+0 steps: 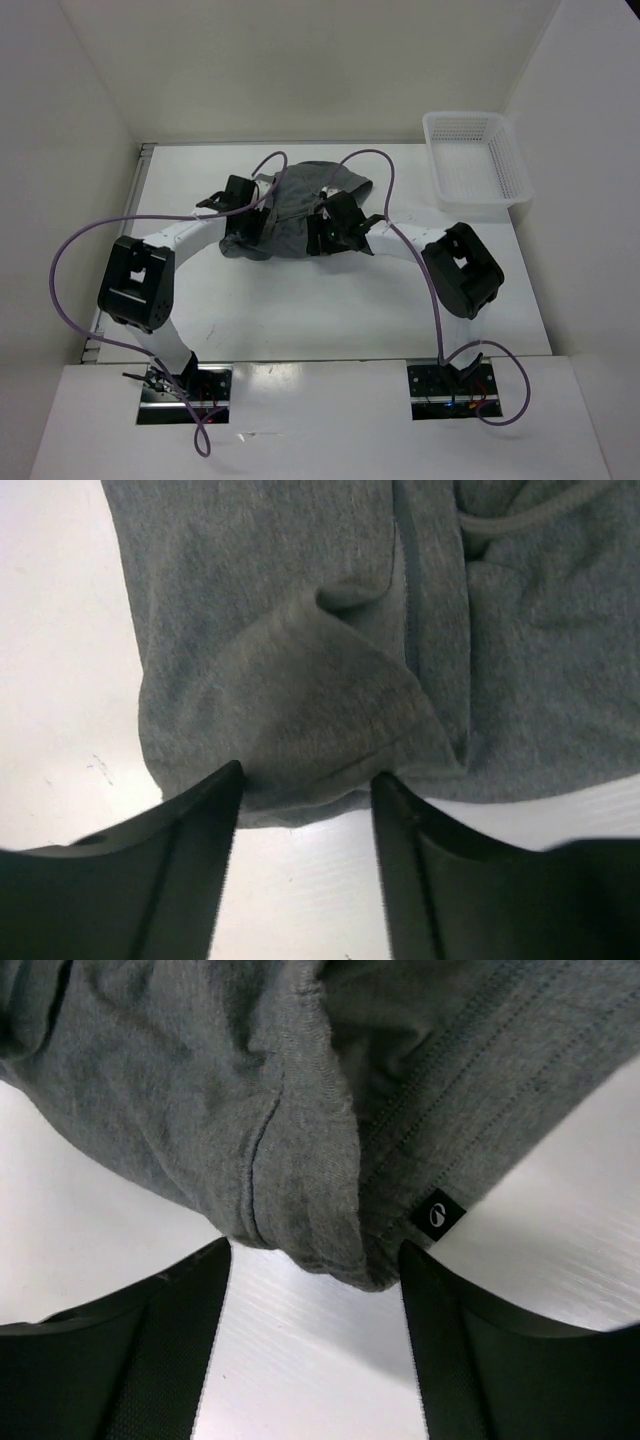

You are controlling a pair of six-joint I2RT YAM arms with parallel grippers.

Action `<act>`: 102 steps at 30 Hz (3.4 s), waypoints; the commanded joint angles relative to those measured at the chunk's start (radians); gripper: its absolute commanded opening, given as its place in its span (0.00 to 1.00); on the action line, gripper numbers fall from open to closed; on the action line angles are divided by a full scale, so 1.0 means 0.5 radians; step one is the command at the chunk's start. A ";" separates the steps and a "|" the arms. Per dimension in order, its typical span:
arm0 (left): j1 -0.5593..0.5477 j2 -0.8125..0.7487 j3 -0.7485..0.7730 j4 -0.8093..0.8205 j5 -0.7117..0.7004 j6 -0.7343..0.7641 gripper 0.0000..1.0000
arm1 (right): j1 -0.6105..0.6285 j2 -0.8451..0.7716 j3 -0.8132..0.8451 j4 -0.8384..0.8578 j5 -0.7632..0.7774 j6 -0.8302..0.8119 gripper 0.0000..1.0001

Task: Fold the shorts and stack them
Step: Flatten the shorts out

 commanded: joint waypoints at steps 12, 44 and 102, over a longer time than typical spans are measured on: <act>0.165 0.088 0.244 0.012 0.152 0.008 0.01 | -0.041 -0.138 -0.095 0.153 0.023 0.083 0.00; 0.540 -0.161 -0.118 -0.372 0.118 0.008 0.78 | -0.357 -0.860 -0.522 -0.693 0.143 0.286 0.46; 0.559 -0.108 -0.464 -0.654 0.008 0.008 0.75 | -0.621 -1.093 -0.949 -0.746 -0.084 0.964 0.65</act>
